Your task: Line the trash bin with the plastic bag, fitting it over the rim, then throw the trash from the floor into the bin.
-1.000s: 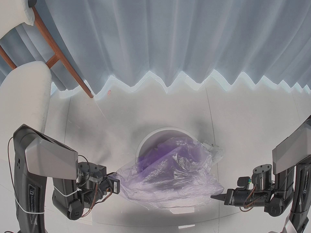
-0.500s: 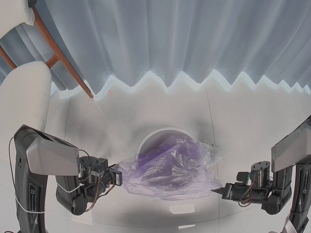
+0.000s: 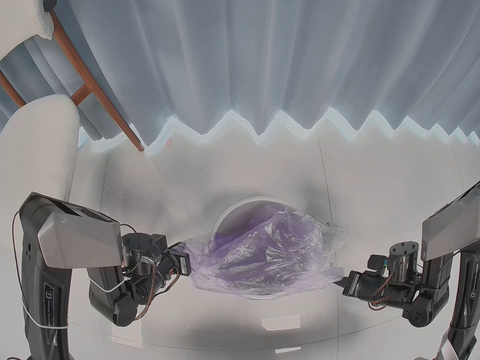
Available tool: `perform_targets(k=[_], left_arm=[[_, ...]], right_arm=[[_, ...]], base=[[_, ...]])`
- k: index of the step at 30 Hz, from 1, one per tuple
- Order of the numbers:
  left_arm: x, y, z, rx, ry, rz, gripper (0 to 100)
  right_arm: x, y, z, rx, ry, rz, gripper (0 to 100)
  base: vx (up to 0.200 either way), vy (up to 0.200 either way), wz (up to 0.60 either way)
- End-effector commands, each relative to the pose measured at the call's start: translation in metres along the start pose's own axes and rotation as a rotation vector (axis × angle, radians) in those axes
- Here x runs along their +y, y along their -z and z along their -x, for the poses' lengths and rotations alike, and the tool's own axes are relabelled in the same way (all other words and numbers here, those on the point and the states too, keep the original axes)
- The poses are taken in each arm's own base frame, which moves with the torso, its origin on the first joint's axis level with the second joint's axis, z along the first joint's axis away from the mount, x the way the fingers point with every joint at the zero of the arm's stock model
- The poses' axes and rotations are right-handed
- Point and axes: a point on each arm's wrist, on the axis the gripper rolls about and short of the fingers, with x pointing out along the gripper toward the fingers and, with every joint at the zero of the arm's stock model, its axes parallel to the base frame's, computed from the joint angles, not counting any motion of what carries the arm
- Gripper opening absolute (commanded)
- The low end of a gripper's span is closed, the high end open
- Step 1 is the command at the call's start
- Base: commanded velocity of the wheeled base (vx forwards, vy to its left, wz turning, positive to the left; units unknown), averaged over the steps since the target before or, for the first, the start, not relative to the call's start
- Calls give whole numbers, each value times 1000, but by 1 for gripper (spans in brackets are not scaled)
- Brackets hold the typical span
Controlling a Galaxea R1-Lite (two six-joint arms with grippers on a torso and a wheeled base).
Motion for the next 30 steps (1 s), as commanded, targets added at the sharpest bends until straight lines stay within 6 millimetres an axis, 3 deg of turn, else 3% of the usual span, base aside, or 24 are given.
perform_targets(k=[1,22,23,30], left_arm=[[3,-2,-1,-6,-10,5,0],[1,3,4,15,-10,9,0],[1,2,4,15,-10,9,100],[3,4,14,42,-12,3,100]], right_arm=[[2,-7,1,-38,-16,6,0],[0,-5,1,-41,5,30,0],[0,-5,1,-41,5,30,0],[0,-4,1,-38,6,30,0]], base=[[0,0,0],[0,0,0],[0,0,0],[0,0,0]])
